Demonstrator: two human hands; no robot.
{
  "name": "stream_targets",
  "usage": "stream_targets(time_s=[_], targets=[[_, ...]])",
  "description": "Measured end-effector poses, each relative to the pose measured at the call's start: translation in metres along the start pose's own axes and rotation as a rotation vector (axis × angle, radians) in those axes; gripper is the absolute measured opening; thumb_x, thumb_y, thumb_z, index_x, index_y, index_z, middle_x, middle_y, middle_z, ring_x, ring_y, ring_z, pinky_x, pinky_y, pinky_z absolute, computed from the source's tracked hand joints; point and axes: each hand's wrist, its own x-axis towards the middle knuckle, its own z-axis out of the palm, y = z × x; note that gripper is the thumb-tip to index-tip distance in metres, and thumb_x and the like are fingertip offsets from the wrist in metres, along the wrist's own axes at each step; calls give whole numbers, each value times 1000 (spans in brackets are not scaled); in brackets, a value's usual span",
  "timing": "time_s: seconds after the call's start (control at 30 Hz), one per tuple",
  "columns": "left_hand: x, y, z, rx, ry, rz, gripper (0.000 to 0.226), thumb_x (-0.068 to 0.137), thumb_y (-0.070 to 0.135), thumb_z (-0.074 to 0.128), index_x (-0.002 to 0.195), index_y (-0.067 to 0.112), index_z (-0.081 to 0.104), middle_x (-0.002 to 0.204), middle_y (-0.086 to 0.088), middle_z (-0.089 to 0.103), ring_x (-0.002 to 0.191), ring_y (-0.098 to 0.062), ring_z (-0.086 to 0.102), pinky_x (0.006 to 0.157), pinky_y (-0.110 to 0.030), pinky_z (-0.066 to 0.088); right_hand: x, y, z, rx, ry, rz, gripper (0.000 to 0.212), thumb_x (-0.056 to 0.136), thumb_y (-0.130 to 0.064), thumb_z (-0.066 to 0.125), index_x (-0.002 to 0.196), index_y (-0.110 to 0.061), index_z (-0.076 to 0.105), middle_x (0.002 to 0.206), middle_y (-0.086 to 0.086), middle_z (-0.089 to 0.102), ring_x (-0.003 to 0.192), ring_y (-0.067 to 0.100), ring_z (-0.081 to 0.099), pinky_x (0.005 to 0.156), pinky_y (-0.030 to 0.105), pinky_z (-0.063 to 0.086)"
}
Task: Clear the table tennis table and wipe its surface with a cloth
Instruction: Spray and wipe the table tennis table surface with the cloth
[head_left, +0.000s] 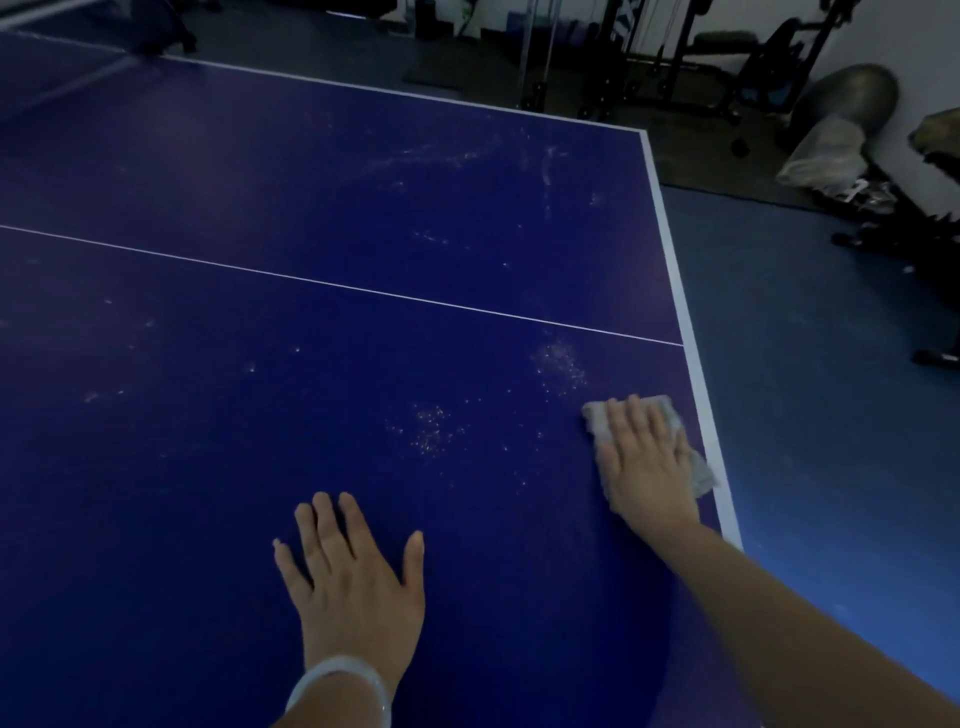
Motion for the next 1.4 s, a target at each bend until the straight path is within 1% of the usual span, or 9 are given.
stream_targets(time_s=[0.33, 0.47, 0.57, 0.73, 0.93, 1.03, 1.2, 1.27, 1.4], targets=[[-1, 1, -2, -43, 22, 2, 90, 86, 67, -3, 151, 6, 9, 161, -18, 12, 150, -31, 2, 121, -54, 1, 140, -37, -47, 375, -150, 437, 65, 101, -51, 12, 157, -22, -2, 164, 5, -11, 150, 26, -14, 118, 54, -12], [0, -1, 3, -33, 23, 5, 89, 85, 67, -7, 151, 8, 2, 162, -15, 6, 150, -29, -2, 121, -53, -1, 144, -114, -46, 48, -186, 11, 71, 92, -44, 39, 153, -21, 8, 162, 15, 7, 148, 39, 4, 112, 69, 11], [1, 0, 2, -4, 10, -7, 93, 82, 68, -12, 152, 10, 0, 163, -13, 3, 150, -28, -5, 121, -52, -4, 103, -180, -26, -120, -168, -326, 90, 91, -41, 53, 155, -16, -5, 163, 12, -5, 149, 34, -9, 114, 68, 3], [3, 2, -1, 18, 10, -25, 96, 78, 67, -19, 154, 10, -3, 163, -12, -2, 150, -28, -8, 120, -52, -3, 52, -175, -9, -58, -107, -554, 59, 103, -45, 13, 156, -26, -5, 164, 3, -9, 150, 24, -15, 117, 59, -10], [0, 1, -2, 16, 3, -7, 92, 84, 66, -13, 154, 8, 1, 162, -16, 2, 150, -30, -7, 120, -53, -3, 79, -42, -18, -12, -56, 85, 59, 101, -45, 9, 156, -27, -3, 164, 4, -5, 150, 31, -9, 113, 68, -1], [0, 1, 0, 38, -9, -10, 92, 83, 66, -14, 154, 8, -2, 163, -15, -1, 150, -30, -9, 120, -53, -3, 59, -61, -12, 81, -42, 272, 60, 102, -46, 10, 156, -23, -1, 163, 12, -5, 149, 38, -8, 115, 64, -2], [1, 3, -1, 56, -16, -26, 92, 84, 66, -18, 154, 8, -4, 163, -14, -4, 150, -30, -10, 120, -53, -3, -5, -164, 8, -60, 14, -296, 78, 96, -45, 42, 156, -15, 1, 162, 19, -5, 147, 42, -11, 111, 70, 2], [1, 3, -2, 54, -10, -25, 93, 81, 65, -18, 154, 8, -5, 163, -14, -3, 149, -30, -9, 120, -53, -1, -18, -169, 11, -44, -10, -483, 71, 100, -46, 33, 156, -20, -1, 163, 13, -8, 148, 35, -16, 115, 64, -5], [0, 2, -3, 43, 12, -15, 91, 87, 67, -14, 154, 7, -1, 163, -15, -1, 150, -30, -7, 120, -53, 0, 16, -93, 0, -221, 6, -401, 75, 95, -42, 44, 156, -20, 5, 163, 8, 0, 149, 34, -8, 109, 72, 7]])
